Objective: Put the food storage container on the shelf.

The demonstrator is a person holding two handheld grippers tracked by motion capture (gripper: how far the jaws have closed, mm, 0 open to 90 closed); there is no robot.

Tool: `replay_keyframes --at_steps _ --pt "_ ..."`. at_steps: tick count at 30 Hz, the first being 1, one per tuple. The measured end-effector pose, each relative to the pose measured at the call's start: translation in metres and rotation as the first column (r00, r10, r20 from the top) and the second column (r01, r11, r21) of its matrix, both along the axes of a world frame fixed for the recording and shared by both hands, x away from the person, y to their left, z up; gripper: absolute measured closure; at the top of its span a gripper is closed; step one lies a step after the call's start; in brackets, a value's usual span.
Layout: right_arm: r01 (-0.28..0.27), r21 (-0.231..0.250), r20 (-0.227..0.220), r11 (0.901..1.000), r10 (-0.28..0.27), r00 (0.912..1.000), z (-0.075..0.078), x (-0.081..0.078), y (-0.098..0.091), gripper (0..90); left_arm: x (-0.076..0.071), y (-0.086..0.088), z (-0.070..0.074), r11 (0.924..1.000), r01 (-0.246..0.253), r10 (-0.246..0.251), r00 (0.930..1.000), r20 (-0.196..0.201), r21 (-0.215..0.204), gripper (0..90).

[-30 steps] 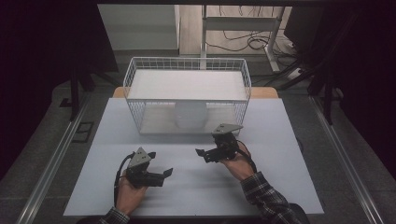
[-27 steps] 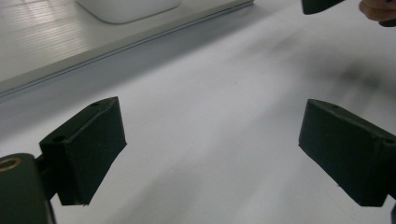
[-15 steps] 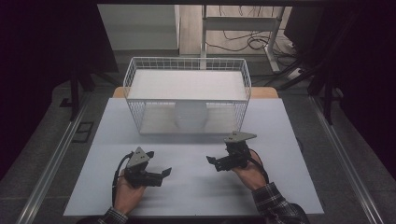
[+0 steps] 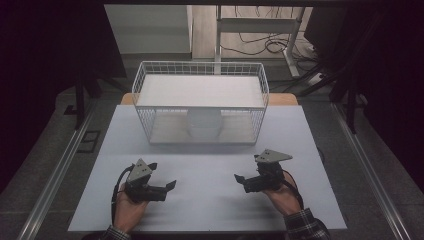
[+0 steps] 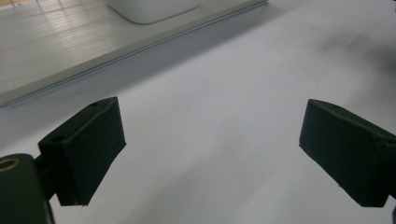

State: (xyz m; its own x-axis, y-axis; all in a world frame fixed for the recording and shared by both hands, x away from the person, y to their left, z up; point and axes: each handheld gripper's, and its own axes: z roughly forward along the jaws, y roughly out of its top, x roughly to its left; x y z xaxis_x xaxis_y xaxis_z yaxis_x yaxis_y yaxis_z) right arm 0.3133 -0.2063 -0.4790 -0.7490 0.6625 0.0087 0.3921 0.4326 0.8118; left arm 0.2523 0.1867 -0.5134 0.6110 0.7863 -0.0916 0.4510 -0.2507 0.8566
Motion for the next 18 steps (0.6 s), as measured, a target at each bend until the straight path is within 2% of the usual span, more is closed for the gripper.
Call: replay_keyframes --at_steps 6,8,11,18 --pt "0.035 -0.020 0.028 0.9992 -0.035 0.9990 0.000 -0.008 -0.015 0.0 -0.004 0.007 0.001 0.9999 -0.017 0.017 0.9998 0.005 -0.002 6.4" --pt "0.062 -0.029 0.037 0.9976 -0.061 0.9974 -0.001 -0.012 -0.025 0.0 -0.007 0.010 0.002 0.9996 -0.027 0.027 0.9996 0.011 0.006 6.4" --pt "0.078 -0.033 0.041 0.9965 -0.076 0.9962 -0.002 -0.015 -0.032 0.0 -0.011 0.013 0.002 0.9992 -0.035 0.034 0.9993 0.013 0.020 6.4" --pt "0.102 -0.041 0.035 0.9940 -0.100 0.9944 -0.004 -0.026 -0.043 0.0 -0.017 0.021 0.001 0.9981 -0.059 0.059 0.9982 0.015 0.020 6.0"
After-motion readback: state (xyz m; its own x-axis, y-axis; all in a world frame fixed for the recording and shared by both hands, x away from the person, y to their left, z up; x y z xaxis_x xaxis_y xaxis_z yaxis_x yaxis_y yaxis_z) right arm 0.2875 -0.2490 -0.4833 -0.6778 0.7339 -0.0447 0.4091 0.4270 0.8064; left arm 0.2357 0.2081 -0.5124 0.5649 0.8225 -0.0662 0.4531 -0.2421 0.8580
